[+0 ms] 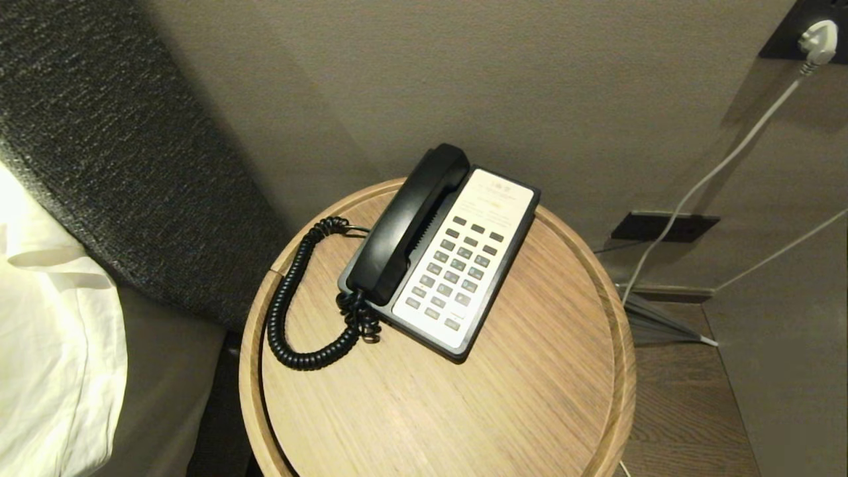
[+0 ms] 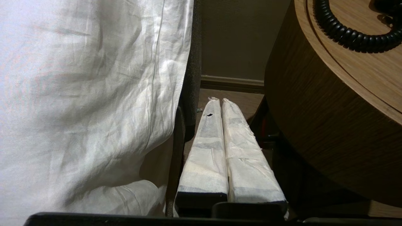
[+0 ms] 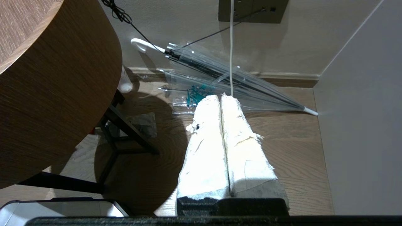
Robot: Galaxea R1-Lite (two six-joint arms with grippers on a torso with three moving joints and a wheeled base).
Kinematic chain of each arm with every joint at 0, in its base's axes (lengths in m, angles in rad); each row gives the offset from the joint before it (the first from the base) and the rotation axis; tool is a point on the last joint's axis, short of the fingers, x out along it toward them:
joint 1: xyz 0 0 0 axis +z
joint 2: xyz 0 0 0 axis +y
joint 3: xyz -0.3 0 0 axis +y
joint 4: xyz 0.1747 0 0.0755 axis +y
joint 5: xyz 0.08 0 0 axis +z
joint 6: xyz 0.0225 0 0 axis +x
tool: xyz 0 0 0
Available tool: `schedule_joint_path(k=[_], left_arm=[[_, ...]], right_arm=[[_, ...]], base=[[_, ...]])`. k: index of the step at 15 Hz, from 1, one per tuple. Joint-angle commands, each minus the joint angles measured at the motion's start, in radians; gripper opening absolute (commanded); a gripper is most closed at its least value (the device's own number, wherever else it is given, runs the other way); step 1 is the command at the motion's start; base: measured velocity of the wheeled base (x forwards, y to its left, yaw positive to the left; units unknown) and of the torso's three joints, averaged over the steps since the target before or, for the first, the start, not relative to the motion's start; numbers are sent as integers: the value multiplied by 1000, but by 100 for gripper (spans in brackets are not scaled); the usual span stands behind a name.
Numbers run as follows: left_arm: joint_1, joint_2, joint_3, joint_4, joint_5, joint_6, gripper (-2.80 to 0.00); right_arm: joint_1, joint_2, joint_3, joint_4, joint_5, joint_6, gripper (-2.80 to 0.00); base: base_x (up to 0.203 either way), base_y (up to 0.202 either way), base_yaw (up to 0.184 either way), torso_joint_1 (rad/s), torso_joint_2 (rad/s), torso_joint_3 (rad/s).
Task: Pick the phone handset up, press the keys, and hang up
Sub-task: Pick up the desk phone handset
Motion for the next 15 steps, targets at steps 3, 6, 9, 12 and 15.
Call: schedule_joint_path(k=[3,6,9,12,15], left_arm=[[0,124,-277,114,-65,40,-280],[-1,498,-647,275,-148,31,-280],[-15,926,-1004,383,-297,11,-280],[-103,1278,-1380,505,-394,-2,-280],[-350,1452,-1601,672,-390,-12,-280]], right_arm=[[0,-1,21,-1,1,-1,-280],[0,-1,21,-1,1,-1,-280],[0,-1,21,-1,1,-1,-280],[0,-1,21,-1,1,-1,-280],[0,-1,21,-1,1,-1,-280]], base=[[0,0,0,0,0,0],[0,0,0,0,0,0],[0,0,0,0,0,0],[0,0,0,0,0,0],[0,0,0,0,0,0]])
